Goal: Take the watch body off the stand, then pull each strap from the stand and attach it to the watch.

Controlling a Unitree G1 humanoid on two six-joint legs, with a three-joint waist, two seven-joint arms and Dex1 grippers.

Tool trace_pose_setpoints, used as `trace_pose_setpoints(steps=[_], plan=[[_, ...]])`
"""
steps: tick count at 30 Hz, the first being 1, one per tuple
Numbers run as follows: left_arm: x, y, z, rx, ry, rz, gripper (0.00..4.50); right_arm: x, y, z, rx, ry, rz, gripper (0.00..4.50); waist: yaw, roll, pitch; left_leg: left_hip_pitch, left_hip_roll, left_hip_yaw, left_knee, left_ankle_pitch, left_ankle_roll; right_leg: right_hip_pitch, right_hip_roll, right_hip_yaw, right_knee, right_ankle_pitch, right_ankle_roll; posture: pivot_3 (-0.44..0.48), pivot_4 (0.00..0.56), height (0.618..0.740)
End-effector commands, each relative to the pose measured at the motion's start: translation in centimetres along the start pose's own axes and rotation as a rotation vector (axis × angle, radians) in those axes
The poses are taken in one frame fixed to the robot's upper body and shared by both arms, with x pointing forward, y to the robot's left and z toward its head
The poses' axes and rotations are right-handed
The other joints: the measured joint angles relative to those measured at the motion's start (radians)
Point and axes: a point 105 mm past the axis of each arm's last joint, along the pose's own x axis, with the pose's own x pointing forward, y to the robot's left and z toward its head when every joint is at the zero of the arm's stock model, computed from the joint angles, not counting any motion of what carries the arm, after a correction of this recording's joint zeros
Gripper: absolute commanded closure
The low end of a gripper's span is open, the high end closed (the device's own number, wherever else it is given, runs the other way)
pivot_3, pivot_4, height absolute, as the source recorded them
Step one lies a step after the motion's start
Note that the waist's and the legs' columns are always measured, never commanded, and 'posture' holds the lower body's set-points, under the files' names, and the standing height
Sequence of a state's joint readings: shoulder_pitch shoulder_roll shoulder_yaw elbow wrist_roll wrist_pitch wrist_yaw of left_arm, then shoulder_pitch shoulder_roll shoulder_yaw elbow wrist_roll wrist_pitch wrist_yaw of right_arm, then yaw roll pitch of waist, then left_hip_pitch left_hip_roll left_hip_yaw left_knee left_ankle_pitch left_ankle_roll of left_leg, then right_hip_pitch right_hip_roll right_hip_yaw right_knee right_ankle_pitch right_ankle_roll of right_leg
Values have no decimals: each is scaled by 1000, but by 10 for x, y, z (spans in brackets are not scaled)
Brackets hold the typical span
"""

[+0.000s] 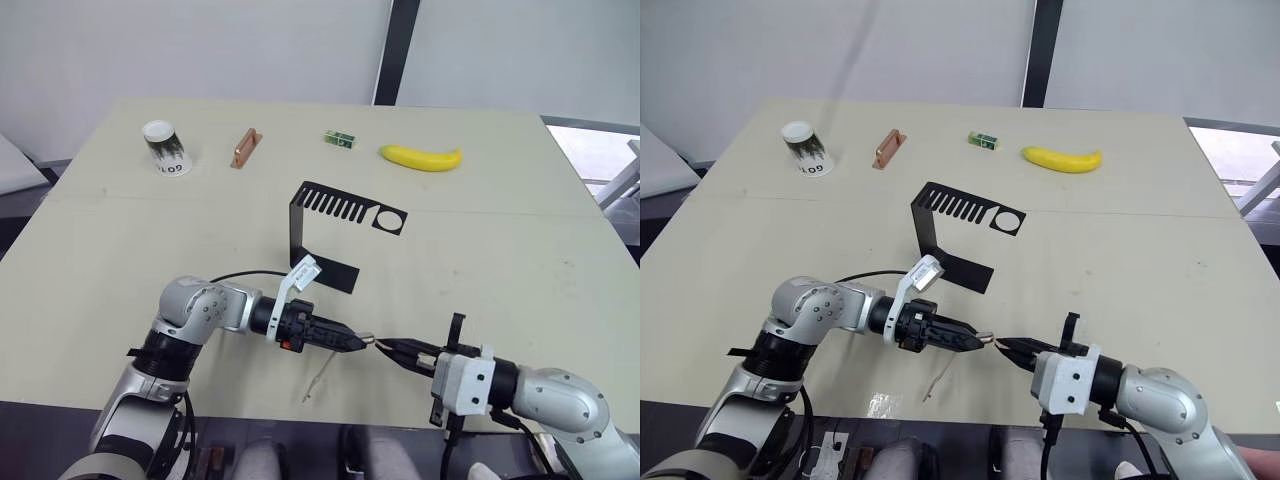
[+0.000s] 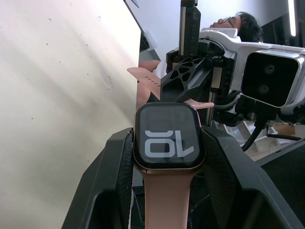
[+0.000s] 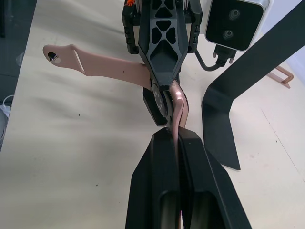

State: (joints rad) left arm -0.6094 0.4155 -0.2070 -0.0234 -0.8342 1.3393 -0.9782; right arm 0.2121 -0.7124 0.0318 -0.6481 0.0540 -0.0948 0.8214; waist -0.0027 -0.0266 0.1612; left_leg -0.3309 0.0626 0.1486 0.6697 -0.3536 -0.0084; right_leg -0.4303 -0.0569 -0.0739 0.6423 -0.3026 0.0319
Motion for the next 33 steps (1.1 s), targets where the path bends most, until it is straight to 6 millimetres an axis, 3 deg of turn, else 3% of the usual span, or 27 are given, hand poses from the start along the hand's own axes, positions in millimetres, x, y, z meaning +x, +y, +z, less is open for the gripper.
trace_pose_setpoints(steps=[1,33], plan=[[11,-12,-1,43,26,-60,2902,2,-2,13,-42,-42,-1,4500,0,0,0,0,0,0,0,0,0,0,0,0,0,0,0,0,150,740],[18,-12,-4,48,45,-50,2902,11,-5,12,-22,-23,22,4500,0,0,0,0,0,0,0,0,0,0,0,0,0,0,0,0,150,740]])
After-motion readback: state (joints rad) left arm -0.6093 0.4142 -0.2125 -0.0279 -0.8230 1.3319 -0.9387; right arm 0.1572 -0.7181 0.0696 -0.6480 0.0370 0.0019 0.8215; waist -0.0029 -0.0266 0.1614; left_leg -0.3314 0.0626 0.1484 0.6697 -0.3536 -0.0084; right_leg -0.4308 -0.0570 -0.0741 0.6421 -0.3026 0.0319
